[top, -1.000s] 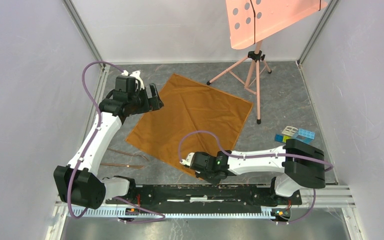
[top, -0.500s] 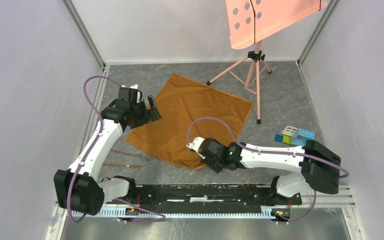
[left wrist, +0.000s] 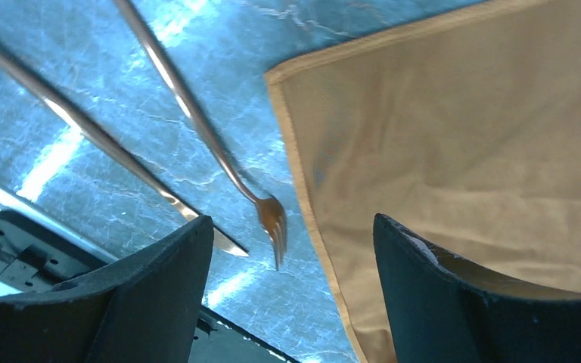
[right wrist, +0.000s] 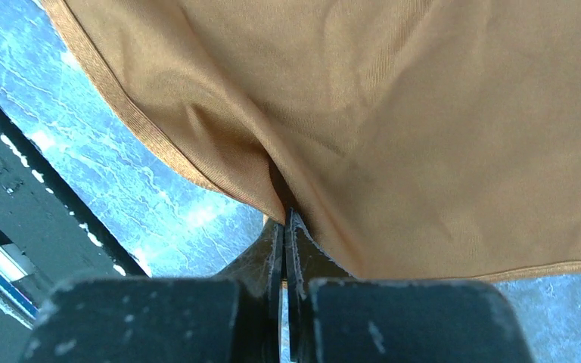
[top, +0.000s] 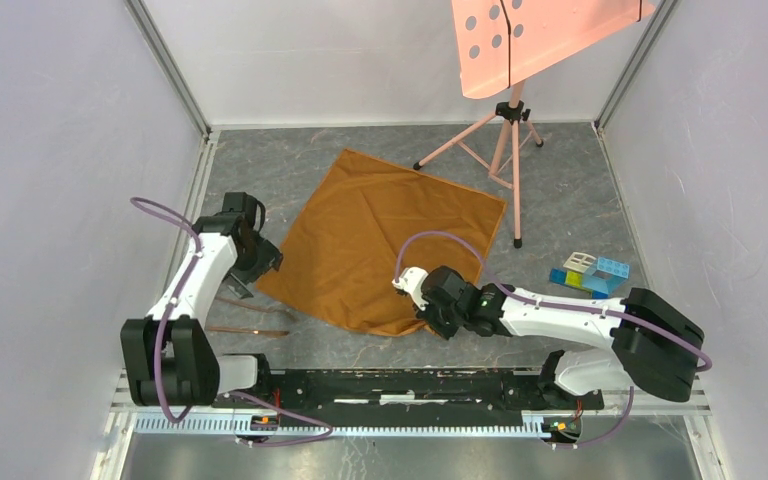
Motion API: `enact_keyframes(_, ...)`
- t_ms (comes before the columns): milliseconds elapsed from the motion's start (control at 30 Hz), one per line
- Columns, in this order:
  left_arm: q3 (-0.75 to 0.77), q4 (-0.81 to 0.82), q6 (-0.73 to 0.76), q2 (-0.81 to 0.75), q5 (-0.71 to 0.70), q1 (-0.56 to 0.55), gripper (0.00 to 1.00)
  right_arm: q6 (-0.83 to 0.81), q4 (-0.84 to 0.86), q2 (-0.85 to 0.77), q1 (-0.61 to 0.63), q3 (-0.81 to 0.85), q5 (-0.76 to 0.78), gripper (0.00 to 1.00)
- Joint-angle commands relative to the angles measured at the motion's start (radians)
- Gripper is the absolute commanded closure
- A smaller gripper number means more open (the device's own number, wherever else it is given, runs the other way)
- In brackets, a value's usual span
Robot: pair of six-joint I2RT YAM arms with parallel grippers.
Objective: Fold the napkin into a case and place the utensils inside
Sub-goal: Pick up the flattened napkin from the center of the board.
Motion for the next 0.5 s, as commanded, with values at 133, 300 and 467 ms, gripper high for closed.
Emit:
enact_keyframes(133,-0.030,0.018,-0.115,0.120,-0.059,0.073,0.30,-0.045,0.102,-0.050,-0.011,-0.026,-0.074,1.00)
enact_keyframes(300,-0.037,0.070,-0.094,0.174,-0.088,0.104,0.32,-0.045,0.110,-0.066,-0.012,-0.024,-0.087,1.00)
enact_keyframes(467,0.007,0.089,-0.068,0.278,-0.048,0.105,0.43,-0.044,0.107,-0.063,-0.014,-0.025,-0.087,1.00)
